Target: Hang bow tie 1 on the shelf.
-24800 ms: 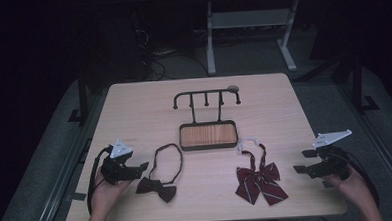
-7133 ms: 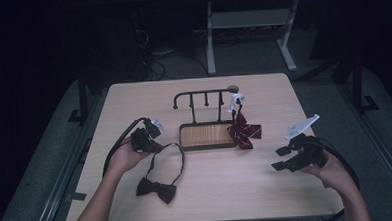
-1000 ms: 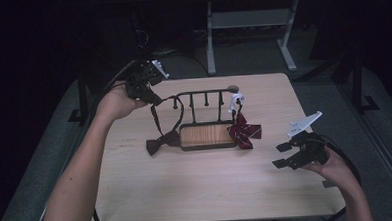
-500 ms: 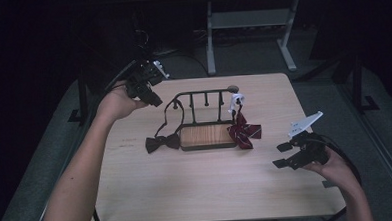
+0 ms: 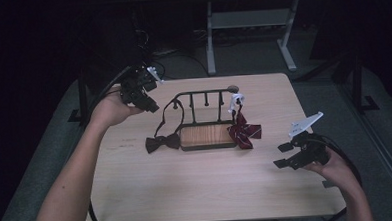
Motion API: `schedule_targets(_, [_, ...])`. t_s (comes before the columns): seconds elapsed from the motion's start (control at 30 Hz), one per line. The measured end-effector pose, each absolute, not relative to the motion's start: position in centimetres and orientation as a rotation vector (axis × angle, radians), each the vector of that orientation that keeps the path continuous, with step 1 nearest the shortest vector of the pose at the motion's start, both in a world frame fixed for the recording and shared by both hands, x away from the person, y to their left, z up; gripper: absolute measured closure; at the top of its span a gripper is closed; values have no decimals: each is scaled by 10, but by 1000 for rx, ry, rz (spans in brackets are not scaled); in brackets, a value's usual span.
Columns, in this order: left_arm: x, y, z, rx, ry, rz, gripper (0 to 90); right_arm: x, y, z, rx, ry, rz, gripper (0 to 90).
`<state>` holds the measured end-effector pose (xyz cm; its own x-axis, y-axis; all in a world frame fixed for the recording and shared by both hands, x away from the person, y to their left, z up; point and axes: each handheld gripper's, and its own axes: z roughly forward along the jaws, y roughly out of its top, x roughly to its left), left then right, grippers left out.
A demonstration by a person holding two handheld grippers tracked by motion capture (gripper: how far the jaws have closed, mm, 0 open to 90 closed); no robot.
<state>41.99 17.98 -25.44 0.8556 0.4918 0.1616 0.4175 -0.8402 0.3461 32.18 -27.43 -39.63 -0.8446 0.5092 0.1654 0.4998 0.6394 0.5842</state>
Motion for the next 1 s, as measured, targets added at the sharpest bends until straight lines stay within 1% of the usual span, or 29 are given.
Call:
schedule_targets(0.17, [415, 182, -261, 2749, 675, 341, 745, 321, -275, -395, 881, 2823, 1004, 329])
schedule_targets(0.6, [400, 194, -274, 2727, 659, 320, 724, 321, -276, -396, 895, 2817, 993, 324])
schedule_targets(0.7, [396, 197, -277, 2737, 659, 332, 716, 321, -276, -396, 899, 2815, 990, 323])
schedule_targets(1.0, [383, 206, -288, 2697, 654, 316, 696, 320, -277, -395, 909, 2803, 983, 314])
